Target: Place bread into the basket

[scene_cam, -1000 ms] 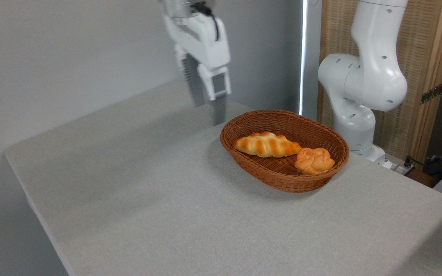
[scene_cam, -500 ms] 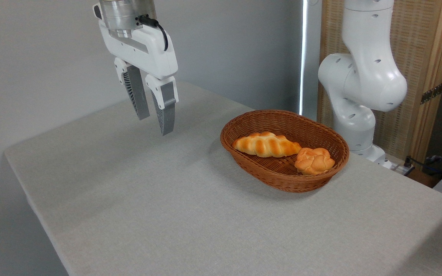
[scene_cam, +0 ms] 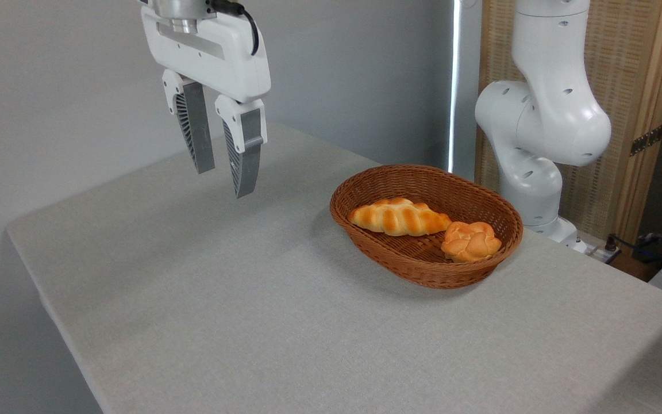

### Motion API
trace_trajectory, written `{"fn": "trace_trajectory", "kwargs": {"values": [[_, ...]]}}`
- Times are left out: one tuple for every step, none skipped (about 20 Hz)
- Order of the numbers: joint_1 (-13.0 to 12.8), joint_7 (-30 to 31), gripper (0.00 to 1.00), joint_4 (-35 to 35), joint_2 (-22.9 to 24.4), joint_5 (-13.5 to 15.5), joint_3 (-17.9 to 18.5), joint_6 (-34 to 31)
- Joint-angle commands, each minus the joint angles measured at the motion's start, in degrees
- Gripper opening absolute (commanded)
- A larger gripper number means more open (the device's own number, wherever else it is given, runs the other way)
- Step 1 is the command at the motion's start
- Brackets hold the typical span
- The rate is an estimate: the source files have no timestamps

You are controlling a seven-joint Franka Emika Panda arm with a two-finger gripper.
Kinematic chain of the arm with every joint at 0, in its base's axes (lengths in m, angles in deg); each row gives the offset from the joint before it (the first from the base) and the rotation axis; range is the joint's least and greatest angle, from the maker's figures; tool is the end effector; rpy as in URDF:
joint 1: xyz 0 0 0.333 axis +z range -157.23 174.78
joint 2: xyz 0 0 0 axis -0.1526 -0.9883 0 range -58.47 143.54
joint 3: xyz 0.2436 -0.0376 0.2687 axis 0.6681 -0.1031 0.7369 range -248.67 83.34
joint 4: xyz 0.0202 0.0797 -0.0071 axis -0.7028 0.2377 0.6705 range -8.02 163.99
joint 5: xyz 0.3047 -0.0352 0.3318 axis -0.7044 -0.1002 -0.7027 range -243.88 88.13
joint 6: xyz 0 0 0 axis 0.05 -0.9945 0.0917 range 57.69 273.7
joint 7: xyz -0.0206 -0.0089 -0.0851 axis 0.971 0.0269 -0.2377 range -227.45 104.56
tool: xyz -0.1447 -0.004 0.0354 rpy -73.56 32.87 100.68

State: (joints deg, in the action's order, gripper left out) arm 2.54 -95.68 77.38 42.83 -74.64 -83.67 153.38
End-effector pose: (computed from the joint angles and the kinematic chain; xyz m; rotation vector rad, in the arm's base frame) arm 0.6196 -0.0869 0.6481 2.9049 -1.0968 0.1679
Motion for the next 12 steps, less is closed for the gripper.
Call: {"fn": "trace_trajectory", "kwargs": {"values": [[-0.10, -0.92, 1.00, -0.80, -0.12, 0.28, 0.22, -0.73], [-0.10, -0.92, 1.00, -0.80, -0.12, 0.28, 0.13, -0.82], [-0.10, -1.01, 1.00, -0.80, -0.12, 0.28, 0.13, -0.90], [-0.10, -1.18, 1.00, -0.80, -0.12, 0.28, 0.13, -1.77], [-0.10, -1.88, 1.00, -0.80, -0.12, 0.28, 0.13, -2.74], [-0.10, -2.93, 1.00, -0.80, -0.12, 0.28, 0.13, -3.18], [-0.10, -3.47, 1.00, -0.80, -0.12, 0.28, 0.13, -3.54], [-0.10, -3.56, 1.00, -0.80, -0.03, 0.28, 0.22, -3.98], [-0.10, -3.56, 1.00, -0.80, -0.03, 0.28, 0.22, -4.15], [-0.10, -3.65, 1.00, -0.80, -0.03, 0.36, 0.30, -4.16], [-0.10, -3.65, 1.00, -0.80, -0.03, 0.37, 0.31, -4.16], [-0.10, -3.56, 1.00, -0.80, -0.03, 0.28, 0.31, -4.16]]}}
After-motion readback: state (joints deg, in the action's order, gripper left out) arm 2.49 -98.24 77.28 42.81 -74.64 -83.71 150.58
